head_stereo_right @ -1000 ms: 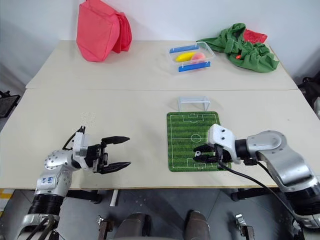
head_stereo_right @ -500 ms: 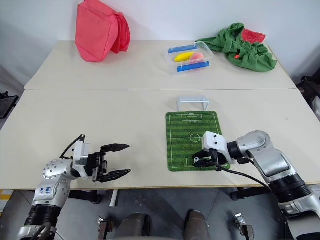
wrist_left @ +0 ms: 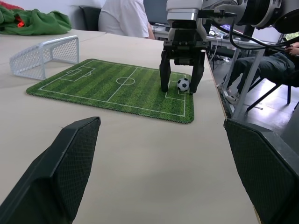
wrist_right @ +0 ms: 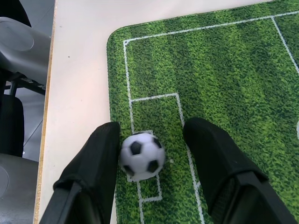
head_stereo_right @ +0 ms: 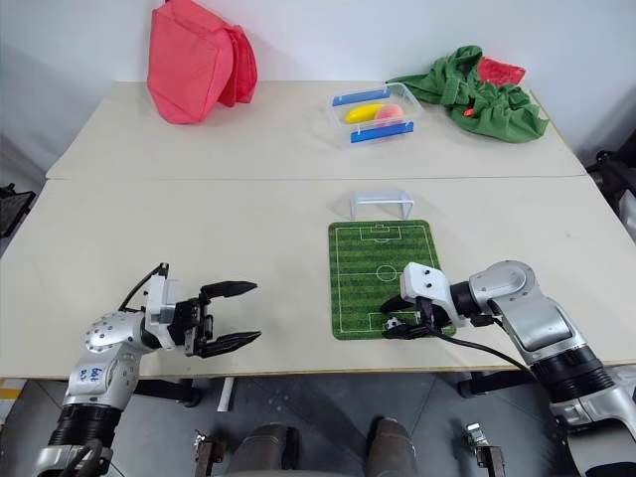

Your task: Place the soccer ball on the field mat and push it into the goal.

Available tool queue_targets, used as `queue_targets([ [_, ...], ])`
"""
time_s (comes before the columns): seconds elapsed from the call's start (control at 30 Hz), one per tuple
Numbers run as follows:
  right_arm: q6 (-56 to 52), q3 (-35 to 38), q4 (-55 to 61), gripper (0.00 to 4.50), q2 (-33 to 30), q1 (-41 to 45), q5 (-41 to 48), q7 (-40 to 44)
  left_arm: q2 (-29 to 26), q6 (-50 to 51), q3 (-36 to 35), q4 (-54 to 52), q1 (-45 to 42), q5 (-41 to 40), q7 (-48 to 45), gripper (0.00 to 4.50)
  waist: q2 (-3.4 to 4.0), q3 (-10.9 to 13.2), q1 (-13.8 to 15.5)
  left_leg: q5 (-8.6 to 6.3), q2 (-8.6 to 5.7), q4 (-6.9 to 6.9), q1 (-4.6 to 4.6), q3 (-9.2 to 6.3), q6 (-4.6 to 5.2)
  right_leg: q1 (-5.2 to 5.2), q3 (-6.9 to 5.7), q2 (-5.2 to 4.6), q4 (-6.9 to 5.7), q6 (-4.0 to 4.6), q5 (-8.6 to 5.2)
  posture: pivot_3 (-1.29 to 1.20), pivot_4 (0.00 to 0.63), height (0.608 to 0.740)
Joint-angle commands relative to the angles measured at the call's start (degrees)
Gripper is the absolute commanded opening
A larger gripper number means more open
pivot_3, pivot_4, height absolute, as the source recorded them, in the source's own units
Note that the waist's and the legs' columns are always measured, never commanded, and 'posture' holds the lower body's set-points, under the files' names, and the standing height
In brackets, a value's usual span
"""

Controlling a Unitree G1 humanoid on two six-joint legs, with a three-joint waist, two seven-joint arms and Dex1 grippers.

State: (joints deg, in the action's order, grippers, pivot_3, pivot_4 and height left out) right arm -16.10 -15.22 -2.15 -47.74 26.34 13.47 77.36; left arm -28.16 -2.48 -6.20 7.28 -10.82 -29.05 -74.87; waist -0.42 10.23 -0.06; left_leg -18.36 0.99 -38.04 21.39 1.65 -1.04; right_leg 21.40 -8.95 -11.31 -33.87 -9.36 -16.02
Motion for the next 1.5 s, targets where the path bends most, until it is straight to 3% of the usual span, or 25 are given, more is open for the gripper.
queue_targets([
  [0.03,-0.6,1.8,0.9,2.50,-0.4,0.5,-0.2,-0.5,-0.1,0.2,-0.2,-1.1,-0.6,-0.9,0.3,4.50,0.00,0.0,0.0,0.00,0.00,0.00,0.00,0.00,0.00,0.00,0.00,0.00,0.00,0.00,0.00,0.00,0.150,0.740],
  [0.27,-2.7,3.8,5.3,2.50,-1.9,0.9,1.2,-0.3,0.3,0.0,0.1,-0.8,-0.8,-0.9,0.4,4.50,0.00,0.0,0.0,0.00,0.00,0.00,0.01,0.00,0.00,0.01,0.00,0.00,0.00,0.00,0.00,0.00,0.150,0.740],
  [0.4,-7.4,8.4,13.4,2.50,-4.5,1.1,4.0,-1.9,0.3,-0.3,0.4,-0.2,-1.2,-0.9,-0.5,4.50,0.05,0.0,0.1,0.00,0.00,0.01,0.05,0.00,0.00,0.05,0.00,0.00,0.01,0.00,0.00,0.00,0.150,0.740],
  [0.5,-10.2,11.6,18.9,1.96,-5.9,-1.8,7.3,-2.1,0.2,-0.4,0.4,0.5,-1.6,-0.9,-1.1,4.50,0.05,0.0,0.3,0.00,0.00,0.01,0.05,-0.01,-0.01,0.04,-0.01,0.00,0.02,0.00,0.00,0.00,0.150,0.740],
  [0.7,-13.2,13.2,26.1,0.05,-7.6,-9.7,9.2,-3.8,0.5,-0.5,1.0,2.0,-3.1,-0.8,-2.3,4.50,0.05,0.0,0.8,-0.04,0.00,0.03,0.06,-0.02,-0.01,0.04,-0.02,0.00,0.04,0.00,0.00,0.00,0.150,0.740],
  [0.87,-11.2,10.5,25.4,0.05,-6.3,-13.8,7.5,-4.9,0.8,-0.4,1.5,2.8,-4.2,-0.7,-3.1,4.50,0.05,0.0,1.2,-0.05,-0.01,0.01,0.05,0.02,0.01,0.04,0.00,0.00,0.05,0.00,0.00,0.00,0.150,0.740],
  [1.13,-6.3,6.8,16.2,0.05,-3.0,-12.5,4.5,-5.1,-0.3,0.2,1.0,2.7,-4.6,-1.0,-3.6,4.50,0.05,0.0,1.2,-0.05,0.00,0.00,0.04,0.02,0.01,0.04,0.00,0.01,0.03,0.00,0.00,0.00,0.150,0.740],
  [1.4,1.6,5.2,-0.8,0.05,1.5,-1.0,-0.8,-6.2,-0.8,0.9,0.6,2.0,-5.0,-1.0,-2.9,4.50,0.05,0.0,0.5,-0.05,0.00,-0.04,0.03,0.05,0.00,0.04,0.01,0.01,-0.01,0.00,0.00,0.00,0.150,0.740],
  [1.5,5.0,7.9,-7.7,0.05,3.0,7.2,-2.3,-9.5,-0.8,0.8,0.6,2.3,-5.8,-0.7,-2.6,4.50,0.07,0.1,0.0,-0.05,0.01,-0.01,0.03,0.04,0.00,0.05,-0.01,0.01,0.00,0.00,0.00,0.00,0.150,0.740],
])
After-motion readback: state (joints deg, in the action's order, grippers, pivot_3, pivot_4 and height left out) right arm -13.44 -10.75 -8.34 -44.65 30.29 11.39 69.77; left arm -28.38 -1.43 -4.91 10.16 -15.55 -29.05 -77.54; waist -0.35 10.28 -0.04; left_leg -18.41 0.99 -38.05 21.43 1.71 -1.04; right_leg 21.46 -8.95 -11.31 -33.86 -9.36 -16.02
